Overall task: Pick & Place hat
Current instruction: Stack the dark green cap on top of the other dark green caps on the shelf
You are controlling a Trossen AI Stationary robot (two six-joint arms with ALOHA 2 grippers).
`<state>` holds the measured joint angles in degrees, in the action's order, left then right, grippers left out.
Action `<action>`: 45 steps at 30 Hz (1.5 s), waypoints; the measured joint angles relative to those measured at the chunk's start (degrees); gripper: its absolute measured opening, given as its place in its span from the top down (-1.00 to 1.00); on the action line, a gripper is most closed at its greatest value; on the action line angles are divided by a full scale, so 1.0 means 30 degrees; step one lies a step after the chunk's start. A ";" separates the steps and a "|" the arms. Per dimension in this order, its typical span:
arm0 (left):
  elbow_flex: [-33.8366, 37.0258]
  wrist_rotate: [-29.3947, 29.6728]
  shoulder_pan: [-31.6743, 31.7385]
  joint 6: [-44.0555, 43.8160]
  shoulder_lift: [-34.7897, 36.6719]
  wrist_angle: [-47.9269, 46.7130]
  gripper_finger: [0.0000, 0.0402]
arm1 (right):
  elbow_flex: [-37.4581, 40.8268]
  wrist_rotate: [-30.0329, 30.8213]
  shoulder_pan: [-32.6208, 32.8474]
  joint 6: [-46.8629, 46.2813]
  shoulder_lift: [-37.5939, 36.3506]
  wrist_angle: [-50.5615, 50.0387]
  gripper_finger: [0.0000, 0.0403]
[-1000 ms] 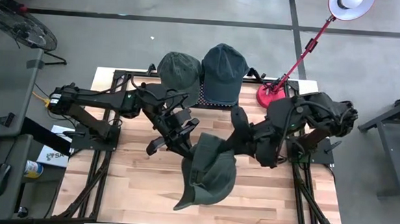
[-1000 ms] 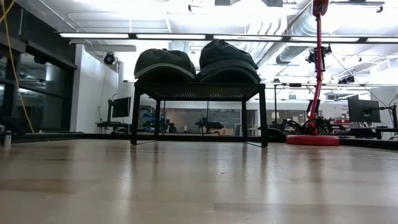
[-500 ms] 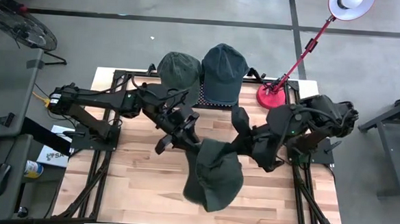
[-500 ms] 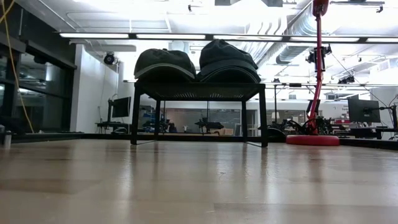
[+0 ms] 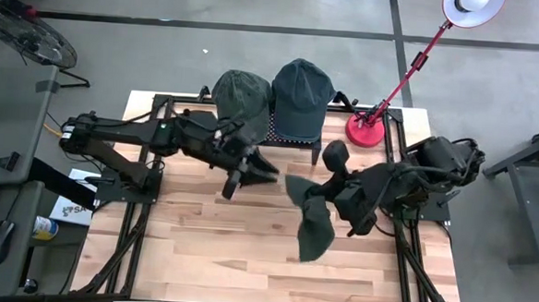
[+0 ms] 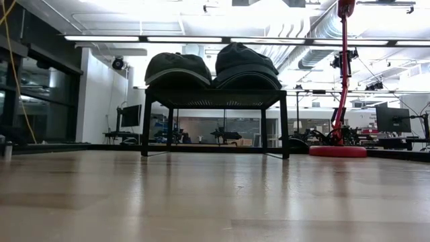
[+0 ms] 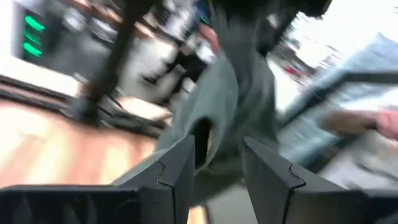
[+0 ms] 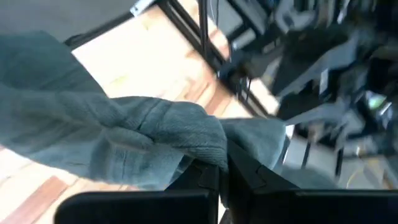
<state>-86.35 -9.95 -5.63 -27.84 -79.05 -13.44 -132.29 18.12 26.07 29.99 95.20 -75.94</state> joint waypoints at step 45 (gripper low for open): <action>-0.0012 0.9009 -0.3133 0.7930 -0.0104 -0.4238 -0.14 | 0.0007 -0.5850 -0.4547 -1.7352 0.3920 -0.2166 1.00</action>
<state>-86.39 17.08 -15.03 -4.05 -79.36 -26.15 -132.27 0.57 12.43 -22.06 106.96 -82.44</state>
